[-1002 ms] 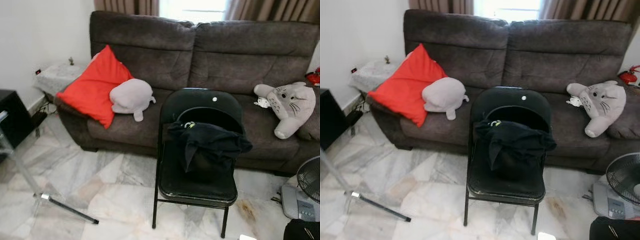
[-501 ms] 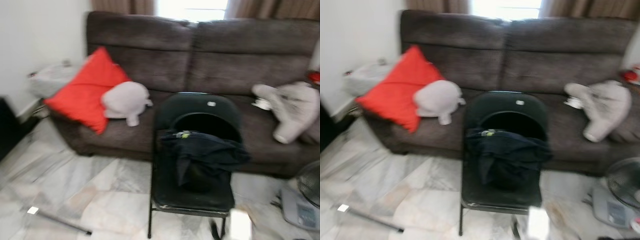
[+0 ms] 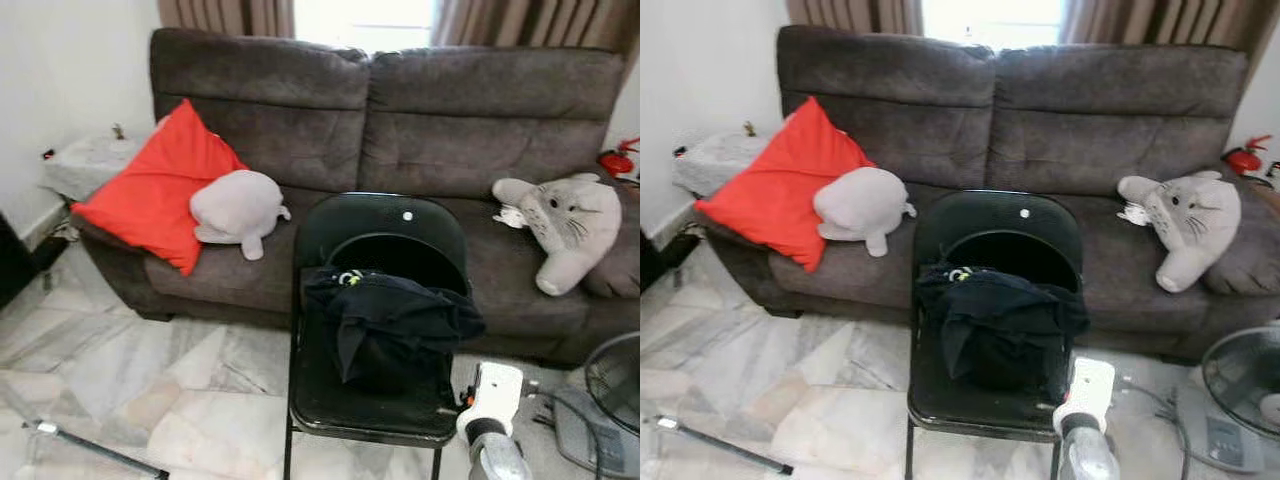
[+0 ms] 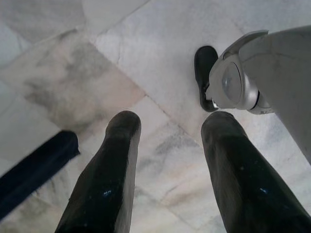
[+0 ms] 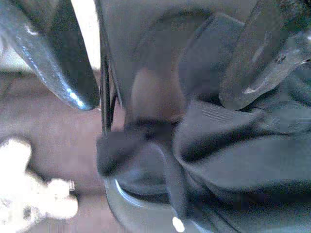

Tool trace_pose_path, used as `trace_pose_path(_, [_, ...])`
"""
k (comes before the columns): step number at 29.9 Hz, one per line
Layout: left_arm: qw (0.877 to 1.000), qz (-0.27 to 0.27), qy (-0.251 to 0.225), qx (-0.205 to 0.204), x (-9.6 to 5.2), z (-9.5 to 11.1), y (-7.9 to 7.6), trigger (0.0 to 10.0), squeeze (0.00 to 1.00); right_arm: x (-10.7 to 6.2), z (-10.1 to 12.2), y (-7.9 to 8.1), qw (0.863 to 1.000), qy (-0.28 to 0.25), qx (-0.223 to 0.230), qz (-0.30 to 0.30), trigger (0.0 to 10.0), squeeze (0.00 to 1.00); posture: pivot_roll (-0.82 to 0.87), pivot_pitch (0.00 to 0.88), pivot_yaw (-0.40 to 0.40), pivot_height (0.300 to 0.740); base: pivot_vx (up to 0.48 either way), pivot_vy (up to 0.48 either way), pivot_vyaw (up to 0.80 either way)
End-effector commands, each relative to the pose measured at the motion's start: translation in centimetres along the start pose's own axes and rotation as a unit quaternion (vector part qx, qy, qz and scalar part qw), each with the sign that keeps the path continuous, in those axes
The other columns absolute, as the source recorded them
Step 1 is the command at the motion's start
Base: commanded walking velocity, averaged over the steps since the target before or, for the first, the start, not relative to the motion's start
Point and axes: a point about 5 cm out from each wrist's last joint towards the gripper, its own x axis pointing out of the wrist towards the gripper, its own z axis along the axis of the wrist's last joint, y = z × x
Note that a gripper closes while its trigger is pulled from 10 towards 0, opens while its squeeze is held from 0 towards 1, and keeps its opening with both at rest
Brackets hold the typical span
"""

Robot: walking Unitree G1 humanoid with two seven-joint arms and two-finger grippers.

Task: Hang hanger

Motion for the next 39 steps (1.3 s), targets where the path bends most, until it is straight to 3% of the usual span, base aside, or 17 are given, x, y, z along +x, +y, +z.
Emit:
trace_pose_path(1, [1.0,0.002,0.006,0.004,0.0,0.0,0.2,10.0,0.0,-0.7,0.1,-0.2,1.0,-0.015,-0.018,0.002,10.0,0.0,0.05,0.0,0.009,0.74,0.0,0.0,0.0])
trace_pose_path(2, [1.0,0.002,0.006,0.004,0.0,0.0,0.2,10.0,0.0,-0.7,0.1,-0.2,1.0,-0.015,-0.018,0.002,10.0,0.0,0.05,0.0,0.009,0.74,0.0,0.0,0.0])
trace_pose_path(4, [1.0,0.001,0.008,0.01,0.0,-0.1,0.3,10.0,0.0,-2.1,0.7,-0.2,0.997,-0.042,-0.06,0.022,10.0,0.0,0.03,0.0,0.009,0.74,0.0,0.0,0.0])
trace_pose_path(9, [1.0,-0.001,0.009,0.014,-0.1,-0.1,0.3,10.0,0.0,-3.3,1.5,-0.6,0.996,-0.055,-0.062,0.019,10.0,0.0,0.03,0.0,0.01,0.74,0.0,0.0,0.0])
trace_pose_path(14, [1.0,-0.001,0.011,0.02,-0.1,-0.2,0.4,10.0,0.0,-1.8,3.1,-1.5,0.993,-0.039,-0.112,0.004,10.0,0.0,0.02,0.0,0.017,0.74,0.0,0.0,0.0])
trace_pose_path(17, [1.0,-0.002,0.012,0.021,-0.1,-0.2,0.4,10.0,0.0,-0.9,4.5,-1.3,0.982,-0.051,-0.181,0.03,10.0,0.0,0.03,0.0,0.015,0.74,0.0,0.0,0.0])
trace_pose_path(28, [1.0,-0.001,0.013,0.019,-0.1,-0.3,0.3,10.0,0.0,-0.1,5.8,-0.3,0.98,-0.019,-0.19,0.063,10.0,0.0,0.04,0.0,0.008,0.74,0.0,0.0,0.0])
trace_pose_path(34, [1.0,-0.001,0.012,0.018,-0.1,-0.2,0.3,10.0,0.0,0.9,6.0,-1.2,0.974,0.041,-0.217,0.044,10.0,0.0,0.04,0.0,0.003,0.74,0.0,0.0,0.0])
trace_pose_path(39, [1.0,-0.001,0.01,0.013,0.0,-0.1,0.3,10.0,0.0,1.5,7.2,-1.3,0.971,0.027,-0.232,0.051,10.0,0.0,0.04,0.0,0.0,0.74,0.0,0.0,0.0])
